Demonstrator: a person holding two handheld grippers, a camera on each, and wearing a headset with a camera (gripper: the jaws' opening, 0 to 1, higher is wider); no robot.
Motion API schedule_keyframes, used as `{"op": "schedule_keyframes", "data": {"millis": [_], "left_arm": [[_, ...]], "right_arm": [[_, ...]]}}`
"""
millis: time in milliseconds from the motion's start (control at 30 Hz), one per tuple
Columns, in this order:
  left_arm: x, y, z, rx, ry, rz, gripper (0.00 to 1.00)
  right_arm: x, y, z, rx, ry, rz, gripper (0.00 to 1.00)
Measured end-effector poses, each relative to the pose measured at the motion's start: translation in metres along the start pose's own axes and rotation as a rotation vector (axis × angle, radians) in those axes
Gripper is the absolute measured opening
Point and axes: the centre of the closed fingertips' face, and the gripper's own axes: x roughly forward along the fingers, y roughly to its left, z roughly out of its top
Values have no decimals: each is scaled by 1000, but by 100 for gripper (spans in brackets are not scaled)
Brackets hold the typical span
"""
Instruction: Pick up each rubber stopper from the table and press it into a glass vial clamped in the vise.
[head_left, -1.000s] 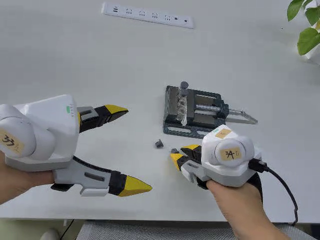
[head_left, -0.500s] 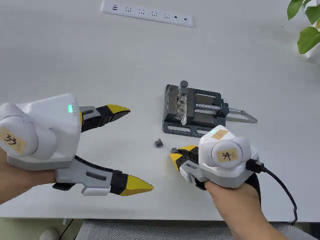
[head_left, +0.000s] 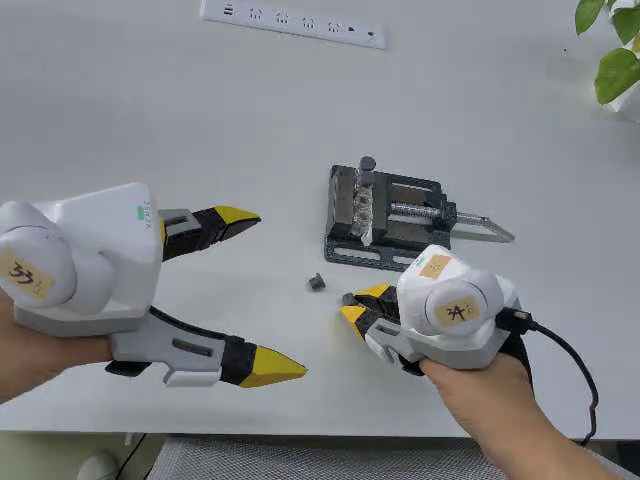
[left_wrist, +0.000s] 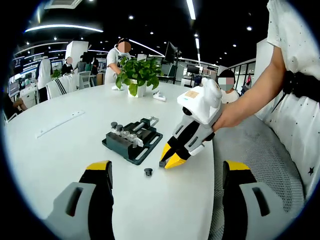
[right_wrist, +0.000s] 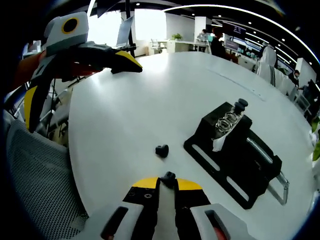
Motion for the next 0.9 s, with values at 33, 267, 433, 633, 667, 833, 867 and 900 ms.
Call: {"op": "schedule_keyframes", "data": {"millis": [33, 267, 433, 633, 667, 833, 867, 900], "left_arm": [[0, 0, 0, 1, 3, 0, 91], [2, 0, -1, -1, 5, -8, 90], [4, 0, 1, 2, 6, -14, 90], [5, 1, 11, -2, -10, -15, 88], [5, 1, 14, -8, -16, -17, 87], [5, -1, 28, -58, -53, -21, 82], [5, -2, 32, -90, -59, -25, 81], [5, -2, 35, -118, -66, -23, 79]], "right_arm": [[0, 0, 0, -2, 1, 3, 7], [-2, 0, -3, -86, 11, 30, 7], [-12, 1, 0, -154, -6, 66, 7], [-36, 3, 16, -278, -65, 146, 7], [-43, 4, 22, -289, -86, 165, 7], [-73, 10, 42, -380, -130, 232, 7], [-81, 12, 47, -399, -141, 251, 7], [-85, 11, 50, -408, -147, 250, 7]]}}
